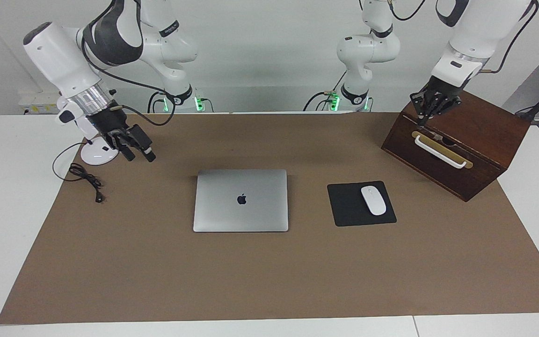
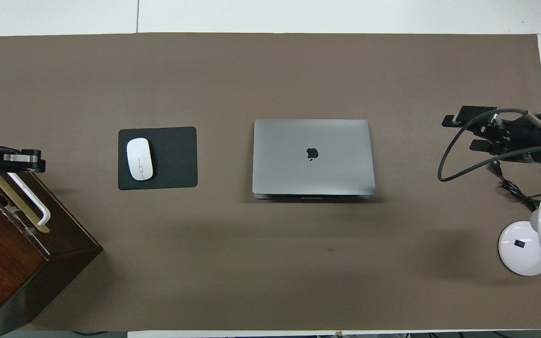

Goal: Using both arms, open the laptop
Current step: 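Move the left gripper and the right gripper toward the laptop's front edge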

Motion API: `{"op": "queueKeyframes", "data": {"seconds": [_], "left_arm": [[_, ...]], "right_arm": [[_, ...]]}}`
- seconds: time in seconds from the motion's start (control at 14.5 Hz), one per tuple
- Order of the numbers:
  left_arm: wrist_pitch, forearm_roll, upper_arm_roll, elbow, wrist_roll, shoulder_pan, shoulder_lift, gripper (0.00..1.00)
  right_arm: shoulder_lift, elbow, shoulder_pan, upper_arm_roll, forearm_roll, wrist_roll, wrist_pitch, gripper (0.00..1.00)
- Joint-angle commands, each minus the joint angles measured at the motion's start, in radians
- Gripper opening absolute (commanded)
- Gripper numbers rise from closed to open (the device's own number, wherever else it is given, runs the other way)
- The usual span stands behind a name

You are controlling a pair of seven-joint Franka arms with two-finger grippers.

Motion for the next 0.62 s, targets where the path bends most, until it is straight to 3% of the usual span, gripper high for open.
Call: {"op": "queueKeyframes", "data": {"seconds": [0.0, 0.28, 0.55], "left_arm": [[0.145, 0.005, 0.009, -0.151, -0.001, -0.085, -0.080, 0.00], [0.338, 0.001, 0.007, -0.349, -0.002, -0.177, -0.173, 0.00], [0.524, -0.042, 0.007, -0.521, -0.015, -0.238, -0.253, 0.00]], "right_arm": [[-0.051, -0.062, 0.013, 0.000, 0.105, 0.117, 0.042, 0.95], [-0.074, -0.111, 0.022, 0.016, 0.207, 0.269, 0.118, 0.95], [-0.132, -0.227, 0.105, 0.023, 0.234, 0.311, 0.253, 0.95]]}}
